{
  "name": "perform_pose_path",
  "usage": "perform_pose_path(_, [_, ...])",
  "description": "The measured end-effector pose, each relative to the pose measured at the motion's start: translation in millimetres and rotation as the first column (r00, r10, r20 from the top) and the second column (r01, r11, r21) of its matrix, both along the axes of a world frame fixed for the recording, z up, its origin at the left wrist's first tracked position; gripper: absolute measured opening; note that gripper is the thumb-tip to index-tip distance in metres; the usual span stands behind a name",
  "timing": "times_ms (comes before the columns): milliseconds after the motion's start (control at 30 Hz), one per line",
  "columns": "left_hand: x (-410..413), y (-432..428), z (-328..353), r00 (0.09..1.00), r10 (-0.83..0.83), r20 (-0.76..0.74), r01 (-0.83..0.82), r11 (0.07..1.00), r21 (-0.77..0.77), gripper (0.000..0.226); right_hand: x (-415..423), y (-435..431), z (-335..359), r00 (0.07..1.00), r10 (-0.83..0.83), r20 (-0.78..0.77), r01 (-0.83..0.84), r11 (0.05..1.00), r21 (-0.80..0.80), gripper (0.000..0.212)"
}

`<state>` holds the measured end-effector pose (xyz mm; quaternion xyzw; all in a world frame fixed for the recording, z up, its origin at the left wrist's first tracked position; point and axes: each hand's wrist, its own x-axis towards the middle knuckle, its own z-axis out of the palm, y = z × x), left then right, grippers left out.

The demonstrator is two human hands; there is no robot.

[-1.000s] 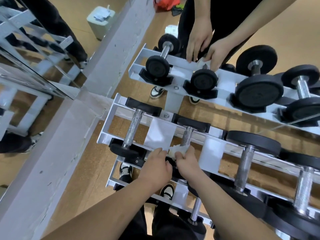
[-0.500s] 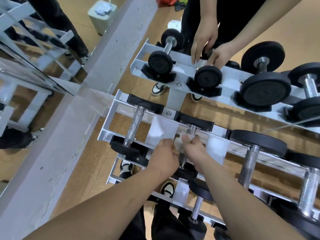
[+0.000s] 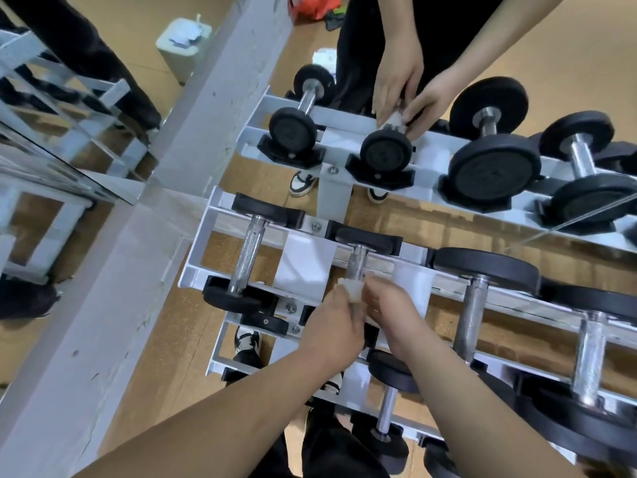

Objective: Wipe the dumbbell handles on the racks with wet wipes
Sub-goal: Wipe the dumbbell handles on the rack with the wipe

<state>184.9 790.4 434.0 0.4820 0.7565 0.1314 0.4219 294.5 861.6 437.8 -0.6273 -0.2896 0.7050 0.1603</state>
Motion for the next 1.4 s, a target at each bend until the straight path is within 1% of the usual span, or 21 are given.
perform_pose_path(67, [9,14,-8,0.999,0.041,-0.01,-0.042,0.999,-0.035,0.049,6,0,-2,0.997,-0.056,0.056,0.056,0.998,0.011,0.014])
perform_pose_path(200, [10,68,-5,0.983,0.179,0.03,-0.178,0.984,-0.03,0.031,11,-10,-3,0.995,-0.054,0.084,0.058,0.997,-0.042,0.028])
perform_pose_path(333, [19,98,-3,0.903,0.41,0.13,-0.407,0.912,-0.053,0.032,23,-19,-6,0.991,-0.077,0.111,0.078,0.997,-0.004,0.026])
perform_pose_path(367, [23,94,-10,0.933,0.334,0.134,-0.325,0.942,-0.081,0.037,27,-20,-6,0.989,-0.092,0.115,0.093,0.996,0.0,0.026])
perform_pose_path(400, [28,82,-13,0.963,0.265,0.057,-0.257,0.959,-0.121,0.046,31,-22,-6,0.987,-0.113,0.118,0.114,0.993,-0.001,0.025])
perform_pose_path(433, [28,74,-14,0.98,0.174,-0.093,-0.185,0.975,-0.123,0.055,35,-25,-7,0.984,-0.129,0.121,0.13,0.991,0.0,0.023])
perform_pose_path(467, [27,66,-15,0.941,-0.152,-0.301,0.105,0.98,-0.167,0.059,37,-27,-6,0.982,-0.139,0.127,0.14,0.99,0.004,0.021])
perform_pose_path(500, [22,62,-13,0.851,-0.286,-0.44,0.223,0.956,-0.19,0.059,36,-28,-4,0.98,-0.145,0.135,0.145,0.989,0.009,0.02])
perform_pose_path(533, [15,56,-13,0.812,-0.356,-0.462,0.282,0.933,-0.225,0.056,35,-29,-3,0.979,-0.144,0.145,0.142,0.99,0.02,0.02])
perform_pose_path(567, [10,52,-15,0.827,-0.355,-0.437,0.279,0.932,-0.231,0.052,33,-31,-1,0.979,-0.13,0.154,0.126,0.991,0.035,0.021])
perform_pose_path(600, [12,48,-17,0.906,-0.241,-0.348,0.161,0.957,-0.243,0.048,30,-33,3,0.982,-0.107,0.158,0.101,0.994,0.048,0.022])
perform_pose_path(633, [17,46,-18,0.991,0.033,-0.131,-0.066,0.964,-0.259,0.045,28,-37,6,0.983,-0.088,0.16,0.08,0.995,0.057,0.021])
perform_pose_path(667, [16,46,-22,0.954,0.289,0.083,-0.259,0.931,-0.258,0.045,26,-40,10,0.983,-0.081,0.163,0.071,0.995,0.069,0.02])
perform_pose_path(733, [11,48,-18,0.905,0.394,0.157,-0.357,0.908,-0.221,0.047,25,-43,16,0.981,-0.075,0.177,0.059,0.994,0.092,0.02])
perform_pose_path(800, [7,66,-8,0.909,0.371,0.192,-0.324,0.916,-0.236,0.044,27,-44,26,0.979,-0.084,0.184,0.064,0.992,0.111,0.021])
perform_pose_path(967, [11,81,-2,0.948,0.266,0.178,-0.25,0.963,-0.105,0.03,41,-48,50,0.967,-0.192,0.169,0.167,0.974,0.153,0.014])
perform_pose_path(1067, [7,43,-5,1.0,0.001,-0.017,-0.002,0.995,-0.101,0.039,47,-59,58,0.957,-0.225,0.183,0.195,0.967,0.166,0.015])
perform_pose_path(1167, [-6,23,4,0.938,-0.317,-0.143,0.298,0.944,-0.14,0.039,47,-74,63,0.954,-0.233,0.187,0.209,0.968,0.138,0.017])
perform_pose_path(1200, [-12,21,12,0.92,-0.361,-0.156,0.336,0.927,-0.165,0.035,47,-78,66,0.956,-0.233,0.18,0.211,0.968,0.134,0.016])
perform_pose_path(1333, [-26,12,43,0.971,-0.215,-0.1,0.21,0.976,-0.062,0.024,53,-88,78,0.965,-0.21,0.156,0.19,0.972,0.135,0.017])
perform_pose_path(1400, [-17,6,67,0.993,-0.085,0.08,0.081,0.995,0.051,0.019,59,-88,86,0.97,-0.21,0.121,0.189,0.968,0.163,0.023])
